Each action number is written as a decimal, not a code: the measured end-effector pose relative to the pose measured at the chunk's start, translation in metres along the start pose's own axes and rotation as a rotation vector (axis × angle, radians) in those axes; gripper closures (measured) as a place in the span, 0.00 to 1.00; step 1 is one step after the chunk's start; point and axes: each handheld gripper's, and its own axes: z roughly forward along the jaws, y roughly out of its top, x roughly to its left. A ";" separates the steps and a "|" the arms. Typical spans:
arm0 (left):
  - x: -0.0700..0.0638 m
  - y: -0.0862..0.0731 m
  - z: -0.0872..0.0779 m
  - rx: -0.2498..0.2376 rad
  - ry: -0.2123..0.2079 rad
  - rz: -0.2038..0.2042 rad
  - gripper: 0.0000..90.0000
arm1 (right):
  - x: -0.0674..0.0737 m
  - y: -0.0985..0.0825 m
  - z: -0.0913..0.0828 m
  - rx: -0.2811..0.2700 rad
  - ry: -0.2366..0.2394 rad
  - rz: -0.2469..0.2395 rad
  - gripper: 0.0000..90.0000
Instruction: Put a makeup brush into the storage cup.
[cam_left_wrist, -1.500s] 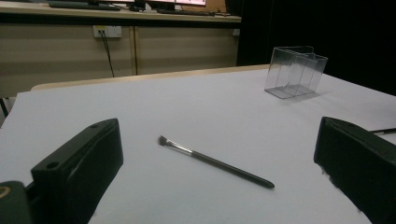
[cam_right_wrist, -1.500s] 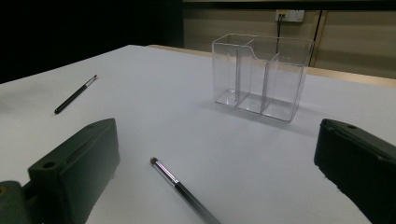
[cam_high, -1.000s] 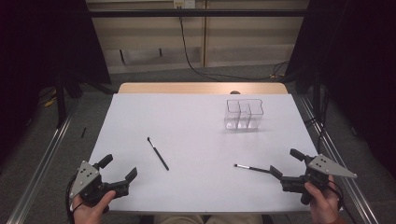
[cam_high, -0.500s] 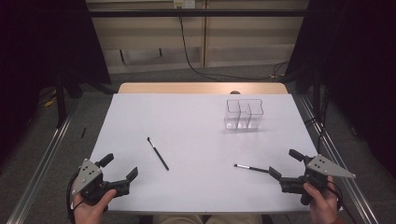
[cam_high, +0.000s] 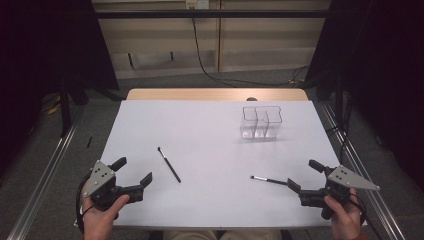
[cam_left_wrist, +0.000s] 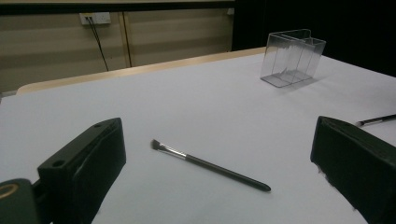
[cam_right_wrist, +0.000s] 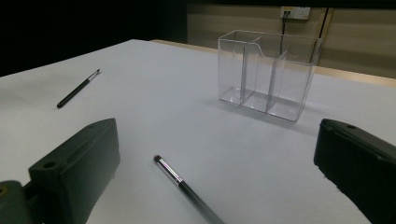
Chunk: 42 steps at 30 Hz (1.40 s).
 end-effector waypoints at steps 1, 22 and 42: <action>0.000 0.002 0.004 0.010 0.004 0.011 0.04 | 0.000 0.000 0.000 -0.001 -0.001 0.002 0.00; 0.003 0.028 0.042 0.108 -0.036 0.032 0.04 | 0.000 0.000 0.003 0.005 0.005 -0.001 0.00; 0.007 0.031 0.075 0.235 -0.035 0.020 0.05 | 0.000 0.000 0.003 0.007 0.008 -0.003 0.00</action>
